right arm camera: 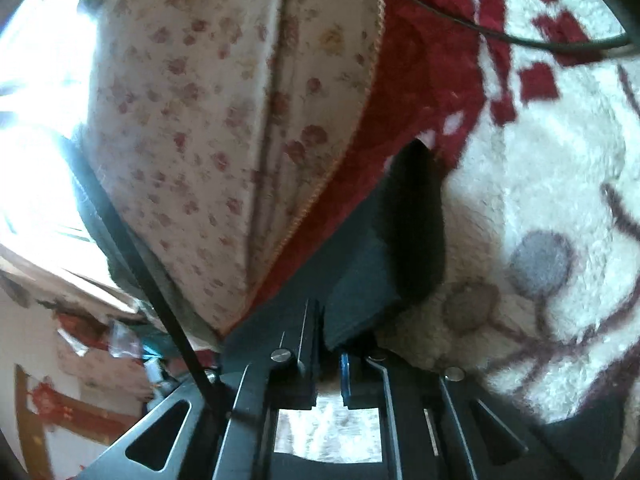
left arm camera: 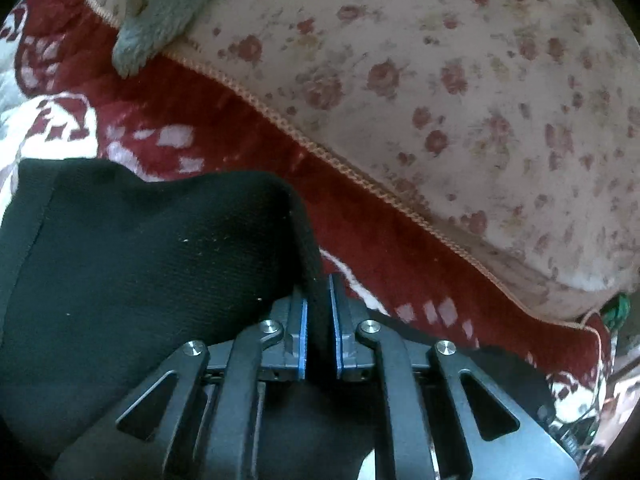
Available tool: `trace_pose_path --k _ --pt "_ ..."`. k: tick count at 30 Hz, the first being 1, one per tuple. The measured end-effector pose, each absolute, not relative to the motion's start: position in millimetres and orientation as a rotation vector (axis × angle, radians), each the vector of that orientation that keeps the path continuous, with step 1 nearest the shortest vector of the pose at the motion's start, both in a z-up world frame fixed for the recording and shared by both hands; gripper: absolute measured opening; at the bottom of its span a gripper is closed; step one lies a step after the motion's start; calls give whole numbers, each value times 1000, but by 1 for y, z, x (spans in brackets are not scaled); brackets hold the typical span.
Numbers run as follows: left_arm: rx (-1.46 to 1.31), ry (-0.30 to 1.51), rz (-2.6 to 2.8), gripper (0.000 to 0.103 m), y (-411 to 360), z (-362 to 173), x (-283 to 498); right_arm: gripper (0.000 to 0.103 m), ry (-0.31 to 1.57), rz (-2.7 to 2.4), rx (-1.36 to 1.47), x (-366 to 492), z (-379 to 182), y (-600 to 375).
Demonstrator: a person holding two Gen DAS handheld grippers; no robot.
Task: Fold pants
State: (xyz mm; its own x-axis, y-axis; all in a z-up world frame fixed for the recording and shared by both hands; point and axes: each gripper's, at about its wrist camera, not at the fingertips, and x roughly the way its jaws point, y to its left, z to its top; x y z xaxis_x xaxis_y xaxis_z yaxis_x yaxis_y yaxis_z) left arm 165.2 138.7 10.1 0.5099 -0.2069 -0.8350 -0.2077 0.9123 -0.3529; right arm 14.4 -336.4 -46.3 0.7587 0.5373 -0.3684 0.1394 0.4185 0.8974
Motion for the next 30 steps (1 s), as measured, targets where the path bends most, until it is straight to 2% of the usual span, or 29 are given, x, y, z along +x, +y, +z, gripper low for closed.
trace_pose_path --k 10,16,19,23,27,30 --pt "-467 895 -106 7 138 84 116 5 573 352 1073 -5 14 -344" --pt "-456 819 -187 7 141 116 53 5 526 363 1022 -44 45 -352" --pt "-381 812 -206 7 139 108 8 5 539 357 989 -79 44 -353" --pt "-266 893 -156 6 132 58 -36 5 658 273 937 -118 5 -348" --pt "-280 968 -106 6 134 17 -43 5 716 219 1050 -134 -49 -349" --pt "-281 946 -102 6 133 21 -43 5 694 218 1021 -136 -40 -347"
